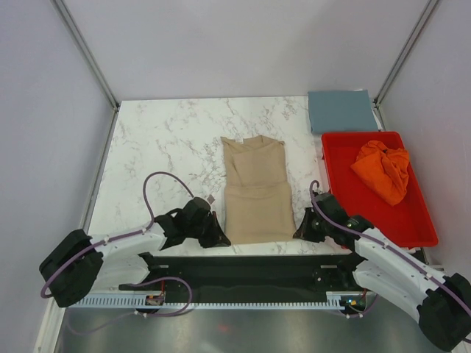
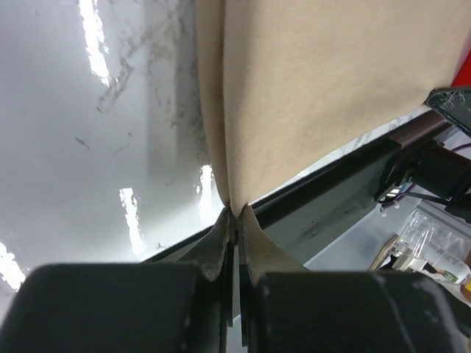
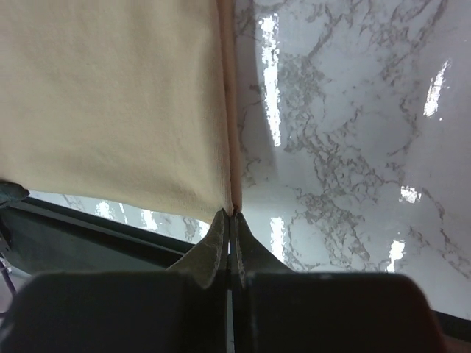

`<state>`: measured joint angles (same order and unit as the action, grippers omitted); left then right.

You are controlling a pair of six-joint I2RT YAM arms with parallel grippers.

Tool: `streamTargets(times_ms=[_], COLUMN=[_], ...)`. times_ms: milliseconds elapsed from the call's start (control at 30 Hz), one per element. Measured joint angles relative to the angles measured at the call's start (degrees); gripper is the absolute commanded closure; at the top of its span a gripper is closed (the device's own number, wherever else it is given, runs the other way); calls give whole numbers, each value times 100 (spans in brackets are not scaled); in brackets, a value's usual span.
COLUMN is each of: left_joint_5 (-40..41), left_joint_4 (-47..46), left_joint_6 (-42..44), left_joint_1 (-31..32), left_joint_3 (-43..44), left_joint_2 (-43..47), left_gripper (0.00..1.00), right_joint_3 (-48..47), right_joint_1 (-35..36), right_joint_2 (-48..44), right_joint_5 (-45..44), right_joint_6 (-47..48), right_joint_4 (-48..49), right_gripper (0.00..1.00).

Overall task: Fold and stack the t-shirts
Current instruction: Fold the tshirt

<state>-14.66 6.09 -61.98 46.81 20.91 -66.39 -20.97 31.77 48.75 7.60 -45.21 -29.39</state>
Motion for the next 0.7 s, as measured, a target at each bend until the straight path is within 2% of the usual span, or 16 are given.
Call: streamTargets(times_ms=[367, 700], left_joint_5=[424, 745], left_joint_4=[704, 1139], left_joint_6=[-341, -570], left_joint_1=[984, 1191], left_joint_3=[13, 120], left_joint_2=[918, 1056], left_gripper=[98, 98], right_joint_3=[-160, -136], right_joint_1=[188, 188], right_joint_2=[-1263, -1506], right_joint_5=[-9, 57], right_joint_6=[-153, -168], right_joint_4=[-844, -929], right_gripper=[100, 100])
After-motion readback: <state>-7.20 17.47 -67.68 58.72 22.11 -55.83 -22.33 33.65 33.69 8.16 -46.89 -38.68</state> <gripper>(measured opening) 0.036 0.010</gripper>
